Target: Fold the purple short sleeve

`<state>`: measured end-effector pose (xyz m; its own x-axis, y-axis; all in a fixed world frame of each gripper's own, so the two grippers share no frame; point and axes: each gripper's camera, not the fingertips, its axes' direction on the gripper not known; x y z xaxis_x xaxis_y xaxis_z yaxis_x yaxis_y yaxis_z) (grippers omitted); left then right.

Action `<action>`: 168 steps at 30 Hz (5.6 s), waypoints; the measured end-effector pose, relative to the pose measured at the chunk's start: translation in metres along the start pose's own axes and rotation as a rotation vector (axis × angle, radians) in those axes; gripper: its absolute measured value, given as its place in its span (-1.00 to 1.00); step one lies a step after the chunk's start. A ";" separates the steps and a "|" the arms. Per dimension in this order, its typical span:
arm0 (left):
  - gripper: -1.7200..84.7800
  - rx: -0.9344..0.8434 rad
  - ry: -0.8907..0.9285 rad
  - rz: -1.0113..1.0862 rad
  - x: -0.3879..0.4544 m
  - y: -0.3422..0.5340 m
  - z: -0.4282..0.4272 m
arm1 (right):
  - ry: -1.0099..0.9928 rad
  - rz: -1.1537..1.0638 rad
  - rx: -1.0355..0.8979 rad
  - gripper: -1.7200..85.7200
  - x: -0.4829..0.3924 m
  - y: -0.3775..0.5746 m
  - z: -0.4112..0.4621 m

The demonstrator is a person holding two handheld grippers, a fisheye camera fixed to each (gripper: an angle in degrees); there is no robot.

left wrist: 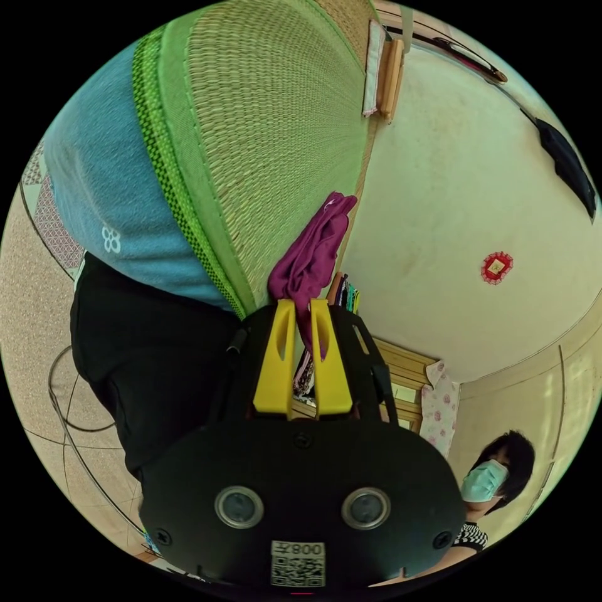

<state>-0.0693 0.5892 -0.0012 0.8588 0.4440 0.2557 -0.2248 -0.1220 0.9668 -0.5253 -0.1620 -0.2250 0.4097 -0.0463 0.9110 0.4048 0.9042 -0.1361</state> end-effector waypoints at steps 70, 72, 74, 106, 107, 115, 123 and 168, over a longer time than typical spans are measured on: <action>-0.90 -0.194 0.178 0.371 0.483 0.101 0.151 | -0.194 -0.241 0.120 -0.92 0.078 0.140 -0.304; -0.90 -0.222 0.188 0.393 0.514 0.103 0.171 | -0.215 -0.271 0.166 -0.92 0.080 0.156 -0.337; -0.90 -0.251 0.196 0.411 0.544 0.106 0.195 | -0.225 -0.297 0.201 -0.92 0.080 0.167 -0.363; -0.90 -0.455 0.185 1.043 1.245 0.050 0.877 | 0.164 -0.605 0.692 -0.92 -0.041 -0.068 -1.029; -0.90 -0.459 0.191 1.054 1.253 0.052 0.891 | 0.197 -0.590 0.719 -0.92 -0.035 -0.069 -1.054; -0.90 -0.682 -0.020 0.894 1.230 0.074 1.104 | 0.249 -0.181 0.833 -0.92 0.148 -0.062 -1.154; -0.90 -0.732 -0.018 0.891 1.259 0.101 1.165 | 0.125 -0.173 0.851 -0.92 0.224 -0.037 -1.183; -0.96 -0.811 -0.444 1.234 1.282 0.264 1.080 | 0.709 -0.419 0.893 -0.94 0.053 0.100 -0.909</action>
<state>1.4692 0.1675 0.5759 -0.0135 0.1241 0.9922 -0.9303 0.3622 -0.0579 0.2801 -0.4596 -0.5440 0.8515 -0.3747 0.3667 0.0221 0.7245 0.6890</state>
